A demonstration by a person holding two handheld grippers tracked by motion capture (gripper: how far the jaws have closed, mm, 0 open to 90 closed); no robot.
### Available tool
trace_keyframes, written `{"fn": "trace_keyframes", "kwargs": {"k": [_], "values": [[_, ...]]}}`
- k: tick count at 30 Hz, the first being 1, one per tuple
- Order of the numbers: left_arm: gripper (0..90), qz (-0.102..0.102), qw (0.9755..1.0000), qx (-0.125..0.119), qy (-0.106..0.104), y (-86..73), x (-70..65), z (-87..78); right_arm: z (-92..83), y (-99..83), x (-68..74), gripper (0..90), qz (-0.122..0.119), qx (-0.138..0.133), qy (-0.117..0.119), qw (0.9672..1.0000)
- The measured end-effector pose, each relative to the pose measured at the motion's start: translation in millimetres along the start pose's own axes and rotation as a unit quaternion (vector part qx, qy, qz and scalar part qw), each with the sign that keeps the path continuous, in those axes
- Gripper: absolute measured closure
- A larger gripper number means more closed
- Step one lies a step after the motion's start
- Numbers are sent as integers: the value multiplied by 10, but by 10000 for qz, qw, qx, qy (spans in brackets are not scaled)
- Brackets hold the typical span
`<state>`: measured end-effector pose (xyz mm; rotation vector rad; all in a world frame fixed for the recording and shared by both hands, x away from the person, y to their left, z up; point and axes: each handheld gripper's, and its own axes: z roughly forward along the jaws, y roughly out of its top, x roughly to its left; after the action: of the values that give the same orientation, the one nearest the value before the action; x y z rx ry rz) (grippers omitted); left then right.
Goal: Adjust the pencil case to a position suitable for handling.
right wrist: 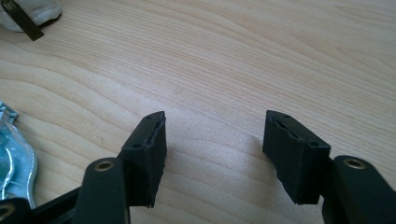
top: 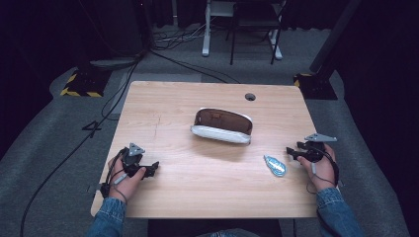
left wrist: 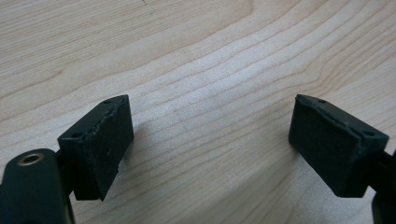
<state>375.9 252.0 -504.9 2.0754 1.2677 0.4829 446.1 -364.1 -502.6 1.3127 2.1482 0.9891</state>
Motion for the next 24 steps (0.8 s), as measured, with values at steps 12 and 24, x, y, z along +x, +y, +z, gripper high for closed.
{"fn": "trace_keyframes", "kwargs": {"k": [12, 24], "values": [[134, -25, 10000, 6, 2, 10, -7, 12, -73, 162, 79, 426, -27, -38, 168, 9998], [132, -70, 10000, -14, 35, 14, -5, 18, -137, 517, 203, 427, -171, -124, 372, 9991]]}}
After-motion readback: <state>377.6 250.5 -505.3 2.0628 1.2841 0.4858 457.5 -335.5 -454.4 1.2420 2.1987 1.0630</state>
